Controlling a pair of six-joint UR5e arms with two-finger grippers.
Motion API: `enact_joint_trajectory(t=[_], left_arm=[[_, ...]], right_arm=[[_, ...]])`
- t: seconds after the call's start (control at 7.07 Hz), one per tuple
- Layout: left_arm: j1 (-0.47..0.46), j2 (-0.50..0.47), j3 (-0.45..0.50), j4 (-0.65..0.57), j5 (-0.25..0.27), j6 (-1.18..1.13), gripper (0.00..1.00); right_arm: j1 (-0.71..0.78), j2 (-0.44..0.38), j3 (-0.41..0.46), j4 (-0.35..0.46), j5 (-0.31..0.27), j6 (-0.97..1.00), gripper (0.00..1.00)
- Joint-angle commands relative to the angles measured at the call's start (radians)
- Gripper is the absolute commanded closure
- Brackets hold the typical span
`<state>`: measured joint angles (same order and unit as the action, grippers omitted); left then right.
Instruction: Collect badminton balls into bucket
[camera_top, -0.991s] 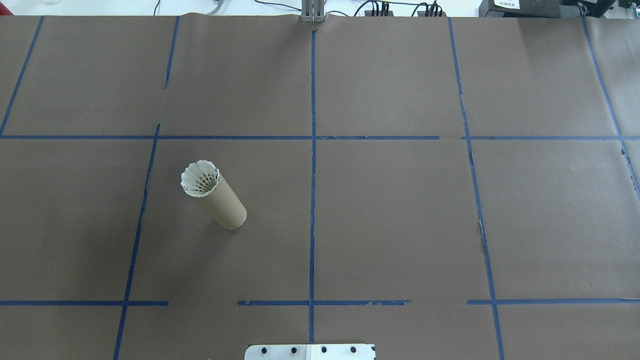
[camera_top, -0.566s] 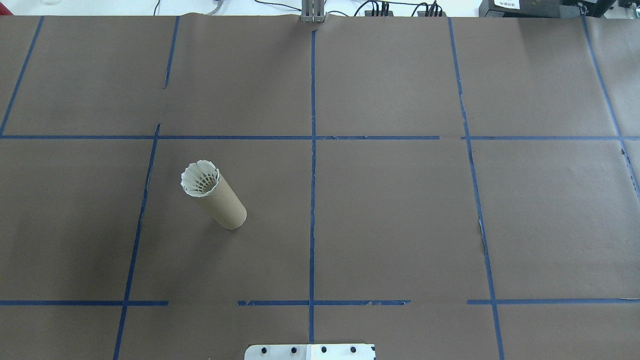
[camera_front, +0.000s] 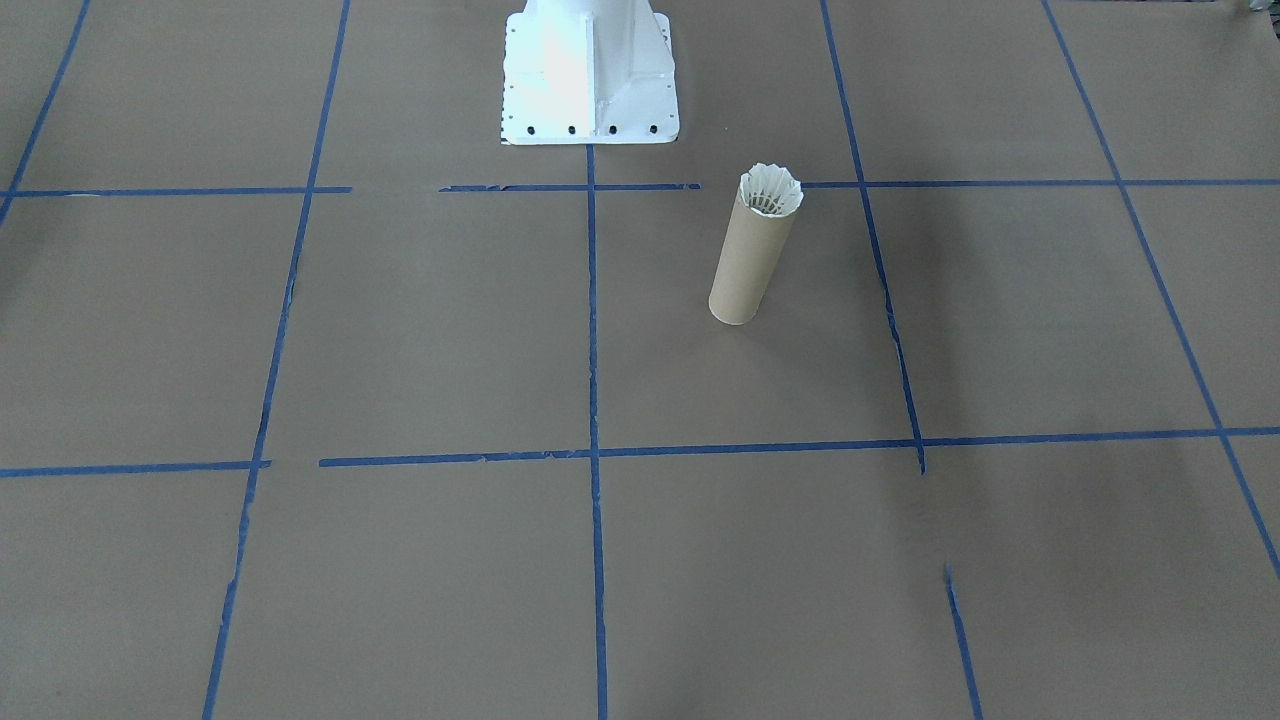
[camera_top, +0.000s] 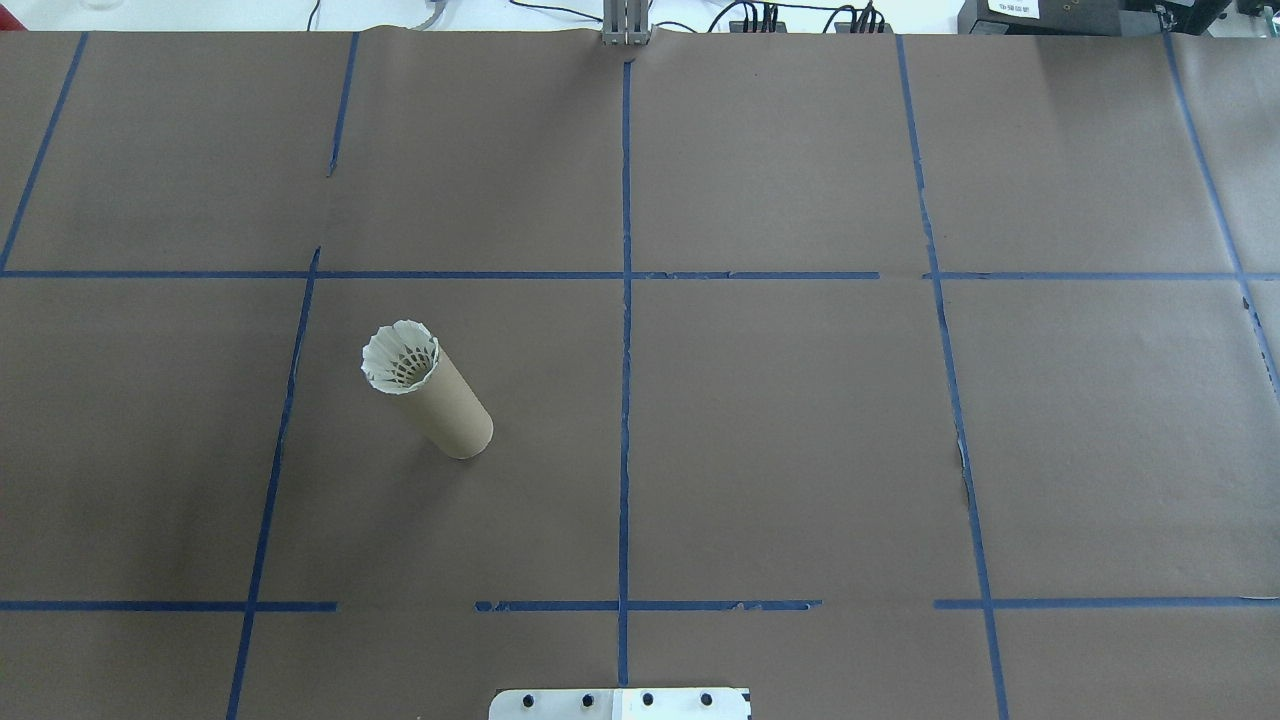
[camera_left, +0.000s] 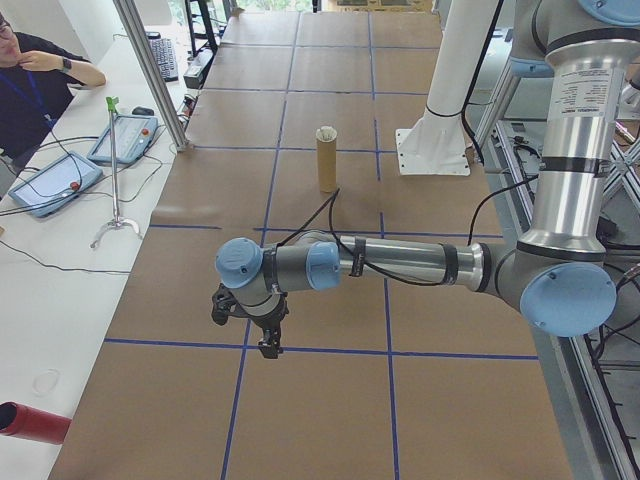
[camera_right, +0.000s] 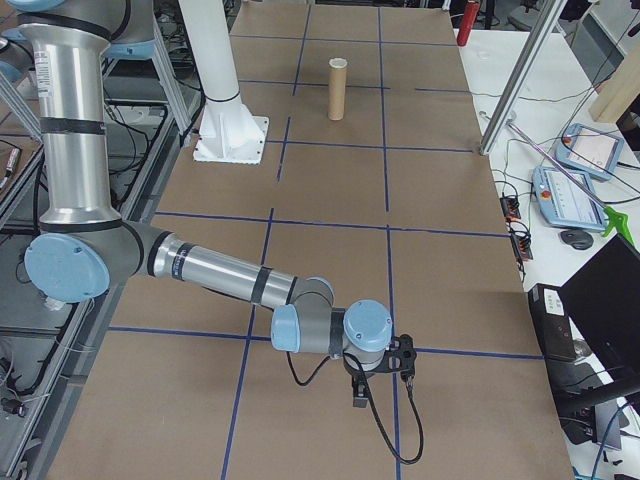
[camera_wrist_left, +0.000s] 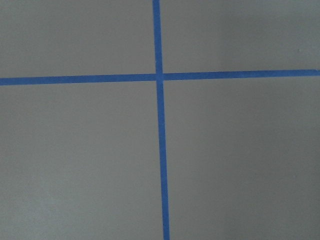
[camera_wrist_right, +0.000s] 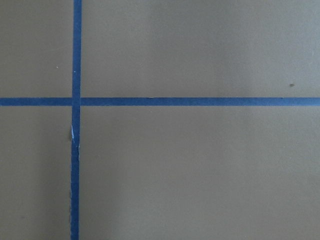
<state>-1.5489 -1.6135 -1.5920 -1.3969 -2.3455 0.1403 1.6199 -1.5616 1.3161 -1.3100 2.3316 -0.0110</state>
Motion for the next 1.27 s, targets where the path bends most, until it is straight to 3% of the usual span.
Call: enact_joint_trajectory(t=[0.0,1.13], left_arm=[[0.001,0.021,-0.002,-0.075,0.009,0.001,0.00],[0.003,0.004,-0.014,-0.100,0.012,-0.011,0.00]], right_arm=[[0.000,0.000,0.000,0.000,0.000,0.000,0.00],[0.000,0.000,0.000,0.000,0.000,0.000,0.00]])
